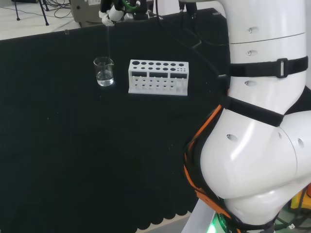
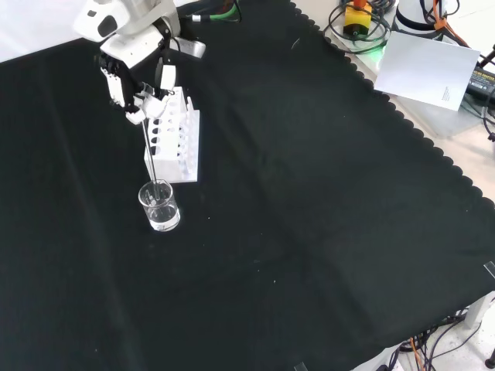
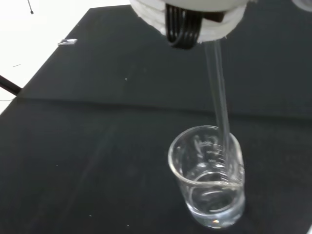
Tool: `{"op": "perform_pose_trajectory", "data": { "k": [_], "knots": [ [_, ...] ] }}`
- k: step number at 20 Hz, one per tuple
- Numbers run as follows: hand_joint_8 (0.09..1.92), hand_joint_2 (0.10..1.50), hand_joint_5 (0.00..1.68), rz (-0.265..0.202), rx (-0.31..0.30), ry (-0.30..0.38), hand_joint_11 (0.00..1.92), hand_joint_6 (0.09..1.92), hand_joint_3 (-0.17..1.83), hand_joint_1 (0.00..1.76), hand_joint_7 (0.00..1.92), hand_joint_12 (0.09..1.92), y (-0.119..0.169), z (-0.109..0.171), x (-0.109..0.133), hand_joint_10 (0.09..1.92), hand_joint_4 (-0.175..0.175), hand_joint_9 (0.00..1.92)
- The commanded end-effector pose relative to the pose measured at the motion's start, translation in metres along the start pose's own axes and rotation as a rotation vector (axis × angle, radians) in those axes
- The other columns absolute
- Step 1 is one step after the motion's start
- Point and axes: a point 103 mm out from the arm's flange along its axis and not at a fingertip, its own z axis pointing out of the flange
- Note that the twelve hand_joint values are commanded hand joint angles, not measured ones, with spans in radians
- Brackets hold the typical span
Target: Stir in the beaker to the left of the white test tube rack with the glass rod.
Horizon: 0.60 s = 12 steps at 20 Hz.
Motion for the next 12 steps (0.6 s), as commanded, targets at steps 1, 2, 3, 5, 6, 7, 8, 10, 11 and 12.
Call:
{"op": "perform_pose_trajectory", "data": {
  "k": [1,2,3,5,6,7,8,10,11,12],
  "knots": [
    [0.96,0.77,1.26,-0.050,0.028,0.017,1.69,0.33,0.50,1.32,1.24,0.60,0.026,0.020,0.026,0.38,-0.175,1.85],
    [0.96,0.77,1.26,-0.048,0.030,0.017,1.69,0.33,0.50,1.32,1.24,0.60,0.029,0.022,0.025,0.38,-0.175,1.85],
    [0.96,0.77,1.26,-0.045,0.032,0.019,1.69,0.33,0.50,1.32,1.24,0.60,0.031,0.023,0.023,0.38,-0.175,1.85],
    [0.96,0.76,1.26,-0.034,0.032,0.022,1.69,0.33,0.50,1.32,1.24,0.60,0.033,0.024,0.015,0.38,-0.175,1.85],
    [0.96,0.76,1.26,-0.027,0.033,0.022,1.69,0.33,0.50,1.32,1.24,0.60,0.033,0.024,0.009,0.38,-0.175,1.85],
    [0.96,0.76,1.26,-0.019,0.032,0.021,1.69,0.33,0.50,1.32,1.25,0.60,0.032,0.024,0.004,0.38,-0.175,1.85],
    [0.96,0.76,1.26,-0.009,0.032,0.020,1.69,0.33,0.50,1.32,1.25,0.60,0.030,0.023,-0.002,0.38,-0.175,1.85],
    [0.96,0.76,1.26,0.011,0.030,0.018,1.69,0.33,0.50,1.32,1.25,0.60,0.025,0.020,-0.013,0.38,-0.175,1.85],
    [0.96,0.76,1.26,0.021,0.029,0.016,1.69,0.33,0.50,1.32,1.25,0.60,0.022,0.018,-0.018,0.38,-0.175,1.85],
    [0.96,0.76,1.26,0.030,0.026,0.014,1.69,0.33,0.51,1.32,1.25,0.60,0.018,0.016,-0.023,0.38,-0.175,1.85]
  ]
}}
